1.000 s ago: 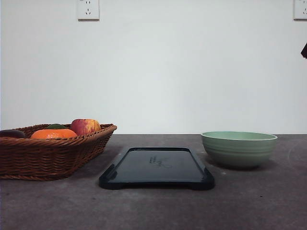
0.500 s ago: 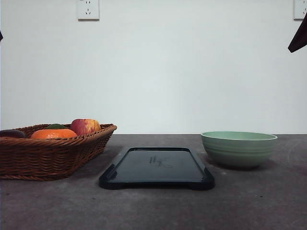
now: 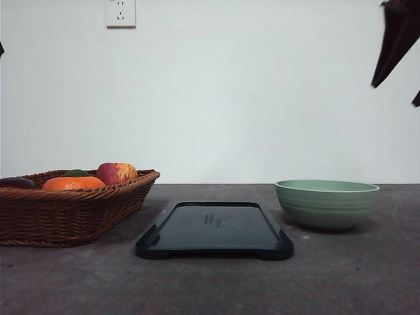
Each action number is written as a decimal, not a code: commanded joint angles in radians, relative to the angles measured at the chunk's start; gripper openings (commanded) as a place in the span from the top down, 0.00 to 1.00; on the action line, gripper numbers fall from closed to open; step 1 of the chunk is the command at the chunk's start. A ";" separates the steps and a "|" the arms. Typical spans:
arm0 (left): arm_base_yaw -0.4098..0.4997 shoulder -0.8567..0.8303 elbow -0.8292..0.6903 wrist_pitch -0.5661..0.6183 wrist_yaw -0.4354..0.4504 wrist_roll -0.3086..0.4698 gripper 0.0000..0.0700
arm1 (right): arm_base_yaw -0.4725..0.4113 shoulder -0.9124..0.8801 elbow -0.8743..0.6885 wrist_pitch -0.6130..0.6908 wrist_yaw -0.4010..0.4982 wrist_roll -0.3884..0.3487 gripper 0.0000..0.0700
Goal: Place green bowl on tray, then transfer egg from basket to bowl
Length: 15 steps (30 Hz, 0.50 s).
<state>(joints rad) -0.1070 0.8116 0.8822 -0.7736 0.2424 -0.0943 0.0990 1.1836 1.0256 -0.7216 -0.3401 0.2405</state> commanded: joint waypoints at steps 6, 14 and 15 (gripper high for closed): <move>-0.001 0.005 0.026 0.024 0.006 -0.001 0.39 | 0.003 0.187 0.084 0.025 0.003 0.006 0.47; -0.005 0.005 0.026 0.041 0.006 -0.001 0.39 | 0.003 0.329 0.089 0.086 0.055 -0.005 0.52; -0.005 0.005 0.026 0.041 0.006 -0.001 0.39 | 0.003 0.343 0.089 0.089 0.059 -0.013 0.52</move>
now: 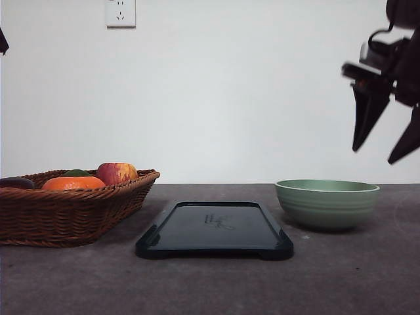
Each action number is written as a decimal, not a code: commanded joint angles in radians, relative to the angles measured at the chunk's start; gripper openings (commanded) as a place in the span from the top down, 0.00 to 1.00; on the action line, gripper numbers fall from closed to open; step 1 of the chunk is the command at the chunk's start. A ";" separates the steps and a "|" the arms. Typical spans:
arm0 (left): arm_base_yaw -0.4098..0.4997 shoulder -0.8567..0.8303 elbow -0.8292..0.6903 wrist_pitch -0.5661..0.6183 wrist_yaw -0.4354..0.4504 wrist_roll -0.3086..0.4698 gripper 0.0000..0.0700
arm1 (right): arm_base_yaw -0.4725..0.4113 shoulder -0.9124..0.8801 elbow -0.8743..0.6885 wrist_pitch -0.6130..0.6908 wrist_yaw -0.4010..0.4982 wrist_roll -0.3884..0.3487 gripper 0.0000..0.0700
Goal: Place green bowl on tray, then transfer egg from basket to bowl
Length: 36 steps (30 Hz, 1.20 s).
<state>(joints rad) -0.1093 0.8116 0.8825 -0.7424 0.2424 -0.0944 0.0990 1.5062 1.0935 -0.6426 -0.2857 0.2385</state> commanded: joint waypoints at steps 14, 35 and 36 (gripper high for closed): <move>-0.003 0.005 0.025 0.010 0.006 -0.001 0.39 | 0.002 0.188 0.021 0.059 0.005 -0.014 0.64; -0.003 0.005 0.025 0.007 0.006 -0.001 0.39 | 0.037 0.034 0.034 -0.041 -0.036 -0.023 1.00; -0.003 0.005 0.025 0.007 0.006 -0.001 0.39 | 0.047 0.034 0.043 -0.058 -0.039 -0.030 1.00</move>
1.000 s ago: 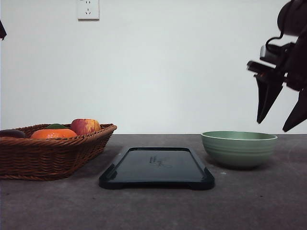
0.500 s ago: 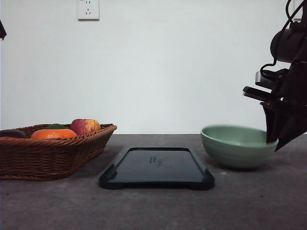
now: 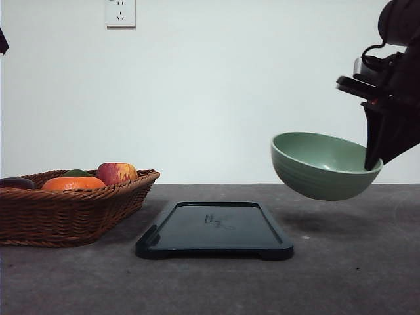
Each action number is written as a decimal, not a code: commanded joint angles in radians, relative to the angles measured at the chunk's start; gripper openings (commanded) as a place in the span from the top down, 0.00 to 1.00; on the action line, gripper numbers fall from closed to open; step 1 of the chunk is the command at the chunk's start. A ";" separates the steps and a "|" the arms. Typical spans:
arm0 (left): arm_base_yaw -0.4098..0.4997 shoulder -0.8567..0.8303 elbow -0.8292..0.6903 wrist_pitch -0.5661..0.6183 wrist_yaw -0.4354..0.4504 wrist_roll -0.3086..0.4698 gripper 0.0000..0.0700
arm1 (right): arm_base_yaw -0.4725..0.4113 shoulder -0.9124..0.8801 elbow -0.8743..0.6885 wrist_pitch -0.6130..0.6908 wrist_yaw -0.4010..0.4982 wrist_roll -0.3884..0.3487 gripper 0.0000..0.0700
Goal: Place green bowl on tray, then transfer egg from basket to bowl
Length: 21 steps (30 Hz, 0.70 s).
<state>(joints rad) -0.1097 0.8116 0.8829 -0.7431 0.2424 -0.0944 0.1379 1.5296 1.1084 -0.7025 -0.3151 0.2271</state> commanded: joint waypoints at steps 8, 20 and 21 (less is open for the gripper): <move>-0.003 0.005 0.025 0.007 0.006 -0.001 0.39 | 0.123 0.024 0.170 -0.014 0.005 -0.020 1.00; -0.003 0.005 0.025 0.007 0.006 -0.001 0.39 | 0.222 0.214 0.522 -0.207 0.036 -0.050 1.00; -0.003 0.005 0.025 0.007 0.006 -0.001 0.39 | 0.227 0.232 0.542 -0.216 0.036 -0.052 1.00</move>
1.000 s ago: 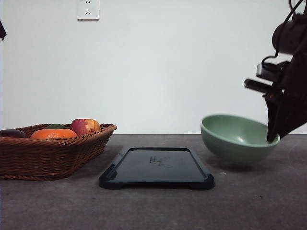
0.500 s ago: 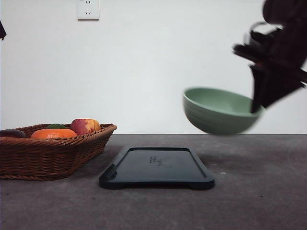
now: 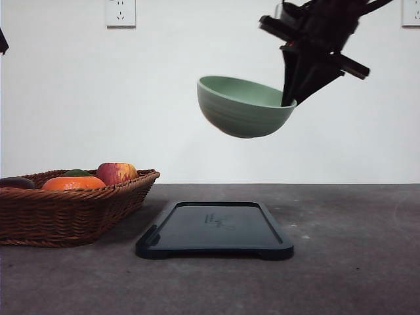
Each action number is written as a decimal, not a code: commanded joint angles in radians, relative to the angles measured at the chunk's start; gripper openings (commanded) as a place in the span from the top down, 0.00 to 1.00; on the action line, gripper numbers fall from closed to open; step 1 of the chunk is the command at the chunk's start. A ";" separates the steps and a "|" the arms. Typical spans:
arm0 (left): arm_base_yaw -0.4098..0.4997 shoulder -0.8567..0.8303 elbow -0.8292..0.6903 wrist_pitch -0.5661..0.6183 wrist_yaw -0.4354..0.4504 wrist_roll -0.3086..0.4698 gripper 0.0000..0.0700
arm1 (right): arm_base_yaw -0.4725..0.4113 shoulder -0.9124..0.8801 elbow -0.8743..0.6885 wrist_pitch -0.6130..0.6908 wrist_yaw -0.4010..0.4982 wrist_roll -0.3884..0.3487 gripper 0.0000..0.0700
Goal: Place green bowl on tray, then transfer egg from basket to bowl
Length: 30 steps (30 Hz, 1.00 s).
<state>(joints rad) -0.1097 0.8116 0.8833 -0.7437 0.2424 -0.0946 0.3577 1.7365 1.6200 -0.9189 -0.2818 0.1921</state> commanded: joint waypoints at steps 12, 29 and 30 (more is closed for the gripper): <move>-0.003 0.005 0.024 0.006 0.006 -0.001 0.39 | 0.063 0.219 0.109 -0.024 0.005 -0.024 1.00; -0.003 0.005 0.024 0.003 0.006 -0.004 0.39 | 0.079 0.364 0.110 0.046 0.017 -0.023 0.97; -0.003 0.005 0.024 0.003 0.006 -0.004 0.39 | 0.080 0.363 0.110 0.053 0.016 -0.022 0.94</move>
<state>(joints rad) -0.1097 0.8116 0.8833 -0.7452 0.2424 -0.0969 0.4270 2.0823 1.7022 -0.8742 -0.2625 0.1797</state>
